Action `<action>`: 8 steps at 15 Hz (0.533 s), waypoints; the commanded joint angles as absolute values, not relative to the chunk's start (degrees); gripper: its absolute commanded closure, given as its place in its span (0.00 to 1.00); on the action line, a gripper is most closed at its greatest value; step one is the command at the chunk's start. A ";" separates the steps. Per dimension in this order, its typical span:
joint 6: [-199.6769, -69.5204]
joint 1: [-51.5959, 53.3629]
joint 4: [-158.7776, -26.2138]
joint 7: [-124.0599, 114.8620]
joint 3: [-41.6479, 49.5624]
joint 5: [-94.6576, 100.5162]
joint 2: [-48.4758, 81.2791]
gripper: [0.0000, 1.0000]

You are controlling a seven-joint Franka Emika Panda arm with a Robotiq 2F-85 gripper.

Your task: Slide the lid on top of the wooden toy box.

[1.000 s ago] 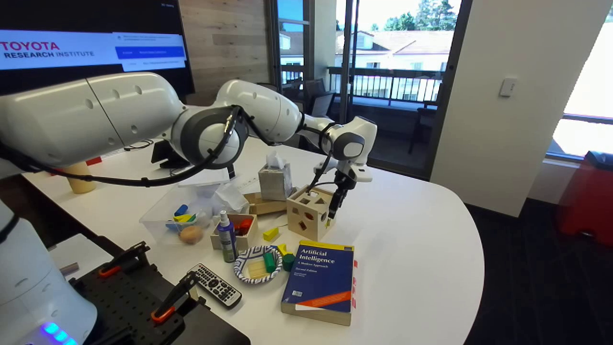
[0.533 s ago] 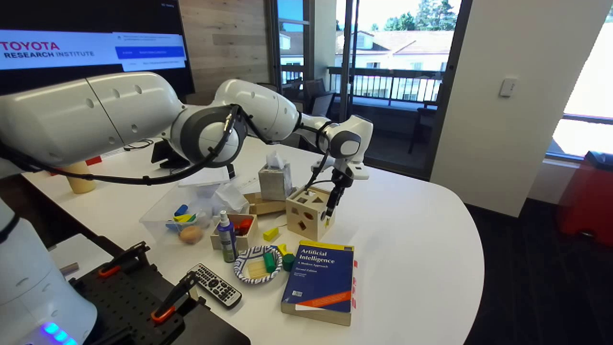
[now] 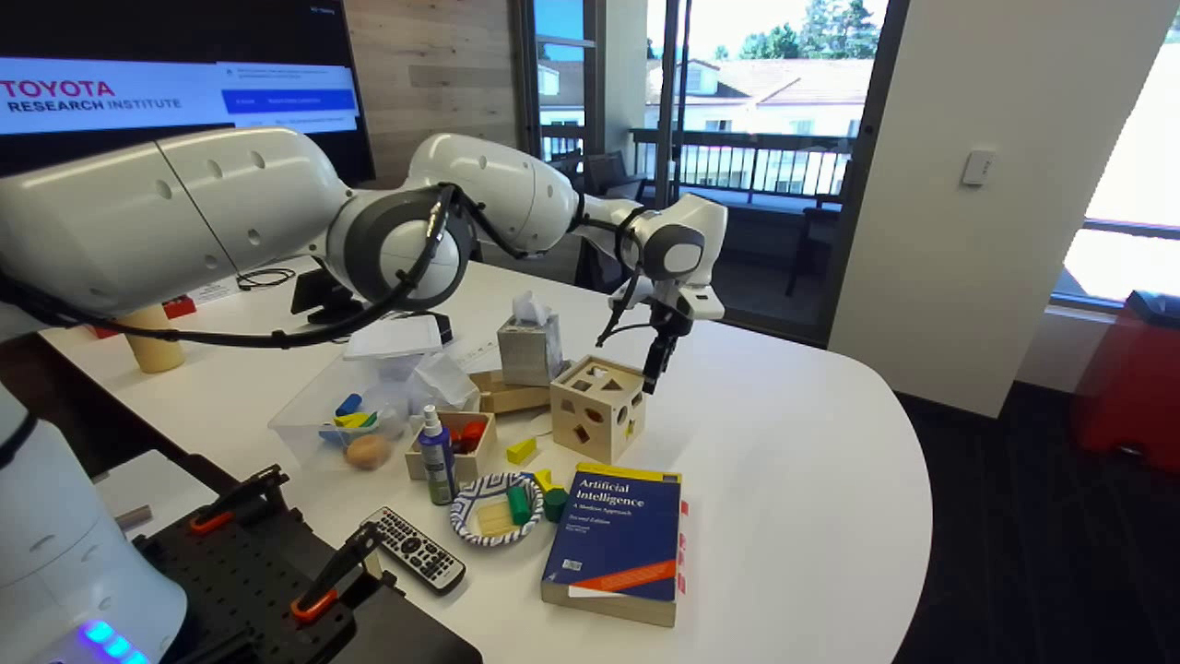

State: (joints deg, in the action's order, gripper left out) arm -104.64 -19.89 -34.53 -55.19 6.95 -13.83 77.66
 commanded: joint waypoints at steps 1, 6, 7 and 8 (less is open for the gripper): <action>-101.50 -20.55 -35.56 -49.95 5.46 -14.50 72.46 0.00; -101.52 -19.30 -36.89 -44.06 5.41 -13.54 67.64 0.00; -101.55 -19.03 -37.05 -43.73 5.55 -13.41 67.06 0.00; -101.73 -18.81 -37.13 -43.10 5.58 -13.37 66.64 0.00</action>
